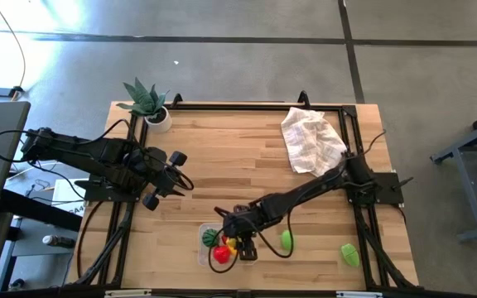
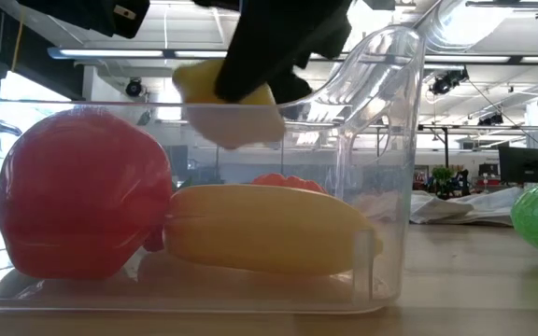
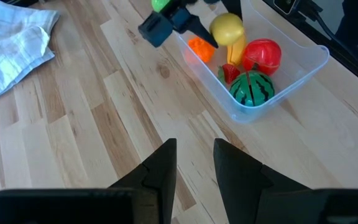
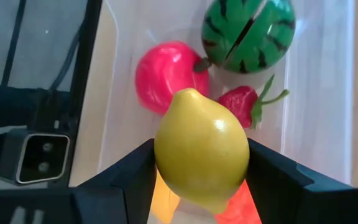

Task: Pick and placing Produce into tupperware
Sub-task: Put the lemon into the bin

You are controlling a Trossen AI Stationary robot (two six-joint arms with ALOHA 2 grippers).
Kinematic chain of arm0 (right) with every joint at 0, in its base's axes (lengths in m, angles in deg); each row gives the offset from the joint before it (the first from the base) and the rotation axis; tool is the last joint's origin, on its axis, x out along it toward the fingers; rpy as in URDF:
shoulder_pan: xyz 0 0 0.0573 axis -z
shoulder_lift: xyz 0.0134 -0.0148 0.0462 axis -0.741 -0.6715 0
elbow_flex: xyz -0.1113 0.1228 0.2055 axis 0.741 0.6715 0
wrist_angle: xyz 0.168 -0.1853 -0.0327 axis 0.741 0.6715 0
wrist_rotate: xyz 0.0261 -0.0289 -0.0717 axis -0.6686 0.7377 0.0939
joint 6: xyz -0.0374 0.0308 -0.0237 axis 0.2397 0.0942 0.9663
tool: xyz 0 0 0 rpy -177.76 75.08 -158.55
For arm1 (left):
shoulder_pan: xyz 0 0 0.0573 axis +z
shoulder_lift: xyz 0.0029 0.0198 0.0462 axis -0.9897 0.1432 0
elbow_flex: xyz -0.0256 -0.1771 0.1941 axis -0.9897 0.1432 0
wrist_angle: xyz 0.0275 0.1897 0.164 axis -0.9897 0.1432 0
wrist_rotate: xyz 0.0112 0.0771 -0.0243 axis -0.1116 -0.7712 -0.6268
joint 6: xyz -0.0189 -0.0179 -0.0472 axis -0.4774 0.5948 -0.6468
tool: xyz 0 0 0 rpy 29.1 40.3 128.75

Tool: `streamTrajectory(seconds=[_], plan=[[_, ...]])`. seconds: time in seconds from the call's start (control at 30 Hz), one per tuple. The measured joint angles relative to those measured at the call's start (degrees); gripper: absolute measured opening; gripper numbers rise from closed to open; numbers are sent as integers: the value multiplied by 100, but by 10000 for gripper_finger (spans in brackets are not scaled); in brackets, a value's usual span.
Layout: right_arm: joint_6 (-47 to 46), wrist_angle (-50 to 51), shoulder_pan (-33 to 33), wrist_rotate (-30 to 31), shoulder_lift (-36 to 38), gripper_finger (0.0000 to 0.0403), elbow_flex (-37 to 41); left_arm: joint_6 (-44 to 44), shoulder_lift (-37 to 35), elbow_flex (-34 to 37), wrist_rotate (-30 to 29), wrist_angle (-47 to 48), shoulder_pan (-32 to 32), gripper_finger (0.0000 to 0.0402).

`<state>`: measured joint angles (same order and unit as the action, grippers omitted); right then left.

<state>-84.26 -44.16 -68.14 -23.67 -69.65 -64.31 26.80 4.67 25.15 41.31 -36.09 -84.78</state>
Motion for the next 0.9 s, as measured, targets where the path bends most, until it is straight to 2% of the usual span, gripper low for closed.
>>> streamTrajectory(seconds=[0.9], plan=[[166,-263,87,-186,-286,206,15,-1,0,0,2,-17,1,95]])
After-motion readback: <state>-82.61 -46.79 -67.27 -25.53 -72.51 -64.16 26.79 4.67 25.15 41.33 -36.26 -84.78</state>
